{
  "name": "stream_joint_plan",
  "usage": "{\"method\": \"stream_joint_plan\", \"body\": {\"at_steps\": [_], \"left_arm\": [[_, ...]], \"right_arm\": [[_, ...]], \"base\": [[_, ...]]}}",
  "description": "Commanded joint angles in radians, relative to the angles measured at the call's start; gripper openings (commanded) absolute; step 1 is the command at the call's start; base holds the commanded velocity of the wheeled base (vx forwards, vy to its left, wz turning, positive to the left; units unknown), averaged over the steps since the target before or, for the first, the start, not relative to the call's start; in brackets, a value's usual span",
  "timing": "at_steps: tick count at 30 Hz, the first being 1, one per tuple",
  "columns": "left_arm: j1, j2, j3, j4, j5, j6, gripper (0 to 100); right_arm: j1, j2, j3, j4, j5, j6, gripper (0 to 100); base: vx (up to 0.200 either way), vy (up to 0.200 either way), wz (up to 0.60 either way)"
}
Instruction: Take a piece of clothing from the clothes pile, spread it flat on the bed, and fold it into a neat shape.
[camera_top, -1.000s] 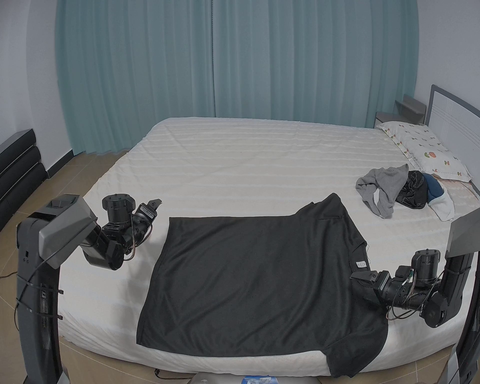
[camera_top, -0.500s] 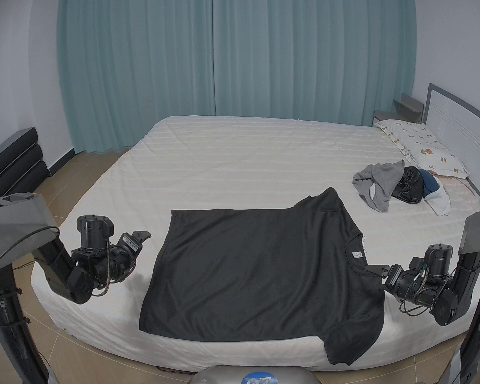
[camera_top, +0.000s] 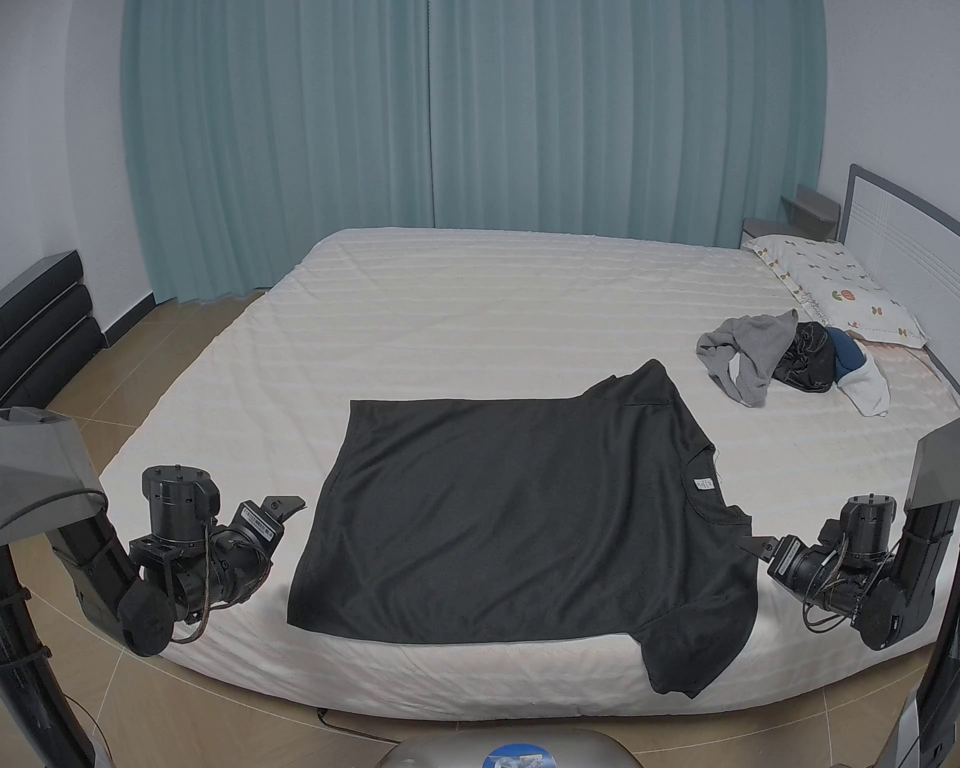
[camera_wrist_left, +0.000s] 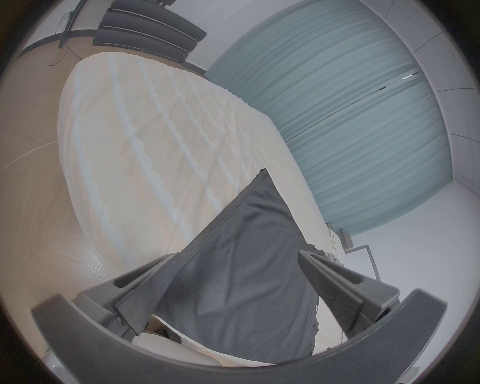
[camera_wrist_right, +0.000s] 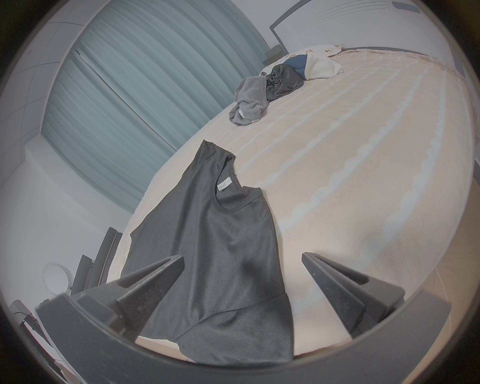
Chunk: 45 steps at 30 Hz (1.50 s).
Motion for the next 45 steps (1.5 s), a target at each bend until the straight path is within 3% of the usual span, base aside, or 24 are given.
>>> {"method": "stream_joint_plan", "body": {"at_steps": [1,11,12,45], "left_arm": [[-0.002,0.04,0.003,-0.007,0.0,-0.003,100],[-0.01,0.029,0.007,-0.008,0.0,-0.04,100],[-0.01,0.029,0.007,-0.008,0.001,-0.04,100],[-0.031,0.062,0.021,-0.007,0.01,-0.027,100]], "right_arm": [[0.004,0.067,-0.03,0.0,0.0,0.0,100],[0.019,0.132,-0.079,-0.002,0.005,0.006,100],[0.022,0.146,-0.082,0.001,0.003,0.005,0],[-0.01,0.074,0.035,0.004,-0.014,-0.024,0]], "base": [[0.0,0.0,0.0],[0.0,0.0,0.0],[0.0,0.0,0.0],[0.0,0.0,0.0]]}}
